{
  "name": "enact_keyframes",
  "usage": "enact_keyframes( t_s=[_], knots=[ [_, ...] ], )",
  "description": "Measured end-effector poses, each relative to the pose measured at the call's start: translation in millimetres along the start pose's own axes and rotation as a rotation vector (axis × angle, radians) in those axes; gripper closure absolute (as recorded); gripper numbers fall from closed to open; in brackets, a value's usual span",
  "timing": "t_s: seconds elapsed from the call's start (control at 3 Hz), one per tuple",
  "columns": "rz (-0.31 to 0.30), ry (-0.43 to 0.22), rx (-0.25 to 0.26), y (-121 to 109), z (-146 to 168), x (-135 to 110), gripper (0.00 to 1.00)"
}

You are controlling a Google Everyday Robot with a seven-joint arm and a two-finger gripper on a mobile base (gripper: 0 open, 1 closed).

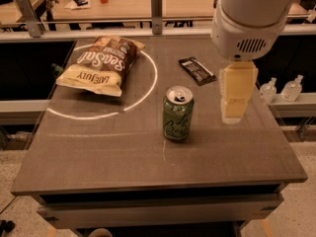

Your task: Move rxbar chocolate near brown chip bag

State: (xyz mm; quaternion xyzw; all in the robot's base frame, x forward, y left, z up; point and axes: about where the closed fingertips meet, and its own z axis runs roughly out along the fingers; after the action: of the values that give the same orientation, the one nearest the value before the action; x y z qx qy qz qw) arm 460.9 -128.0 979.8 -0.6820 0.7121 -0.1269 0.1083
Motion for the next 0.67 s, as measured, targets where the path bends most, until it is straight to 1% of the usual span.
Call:
enact_keyframes(
  t_s=[0.33, 0.67],
  knots=[
    [0.0, 0.0, 0.0, 0.0, 0.0, 0.0, 0.0],
    [0.011, -0.023, 0.024, -6.8, -5.6, -1.4, 0.0]
  ],
)
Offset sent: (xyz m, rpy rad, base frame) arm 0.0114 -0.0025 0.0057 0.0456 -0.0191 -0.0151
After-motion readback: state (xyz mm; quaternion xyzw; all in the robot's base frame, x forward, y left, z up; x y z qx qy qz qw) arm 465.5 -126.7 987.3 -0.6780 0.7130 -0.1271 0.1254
